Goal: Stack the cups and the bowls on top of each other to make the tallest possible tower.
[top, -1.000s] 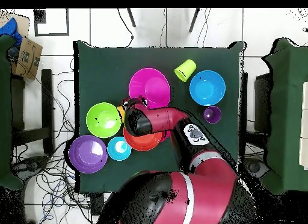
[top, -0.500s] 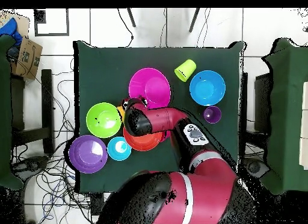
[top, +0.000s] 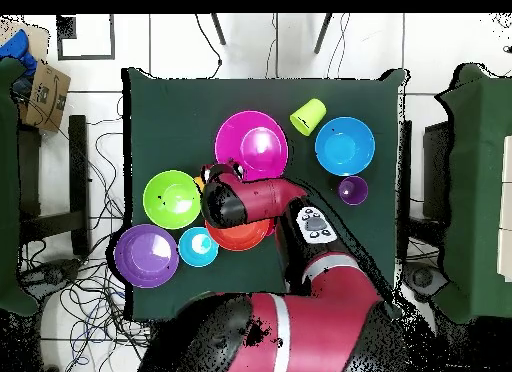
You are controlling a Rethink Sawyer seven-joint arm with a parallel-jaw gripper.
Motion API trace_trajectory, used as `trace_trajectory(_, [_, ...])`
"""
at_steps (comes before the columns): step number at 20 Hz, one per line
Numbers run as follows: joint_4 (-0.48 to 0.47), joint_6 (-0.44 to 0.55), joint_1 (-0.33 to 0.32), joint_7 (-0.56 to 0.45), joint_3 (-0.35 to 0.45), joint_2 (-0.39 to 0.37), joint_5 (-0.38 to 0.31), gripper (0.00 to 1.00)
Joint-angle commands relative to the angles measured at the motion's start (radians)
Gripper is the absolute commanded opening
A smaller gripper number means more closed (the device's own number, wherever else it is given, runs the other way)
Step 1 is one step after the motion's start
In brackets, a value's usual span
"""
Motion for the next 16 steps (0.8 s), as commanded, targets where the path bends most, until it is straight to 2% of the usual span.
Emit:
trace_trajectory(1, [0.002, 0.204, 0.055, 0.071, -0.045, -0.066, 0.032, 0.00])
trace_trajectory(10, [0.013, 0.249, 0.072, 0.078, -0.042, -0.107, 0.055, 0.00])
trace_trajectory(16, [0.040, 0.262, 0.044, 0.063, -0.035, -0.144, 0.049, 0.00])
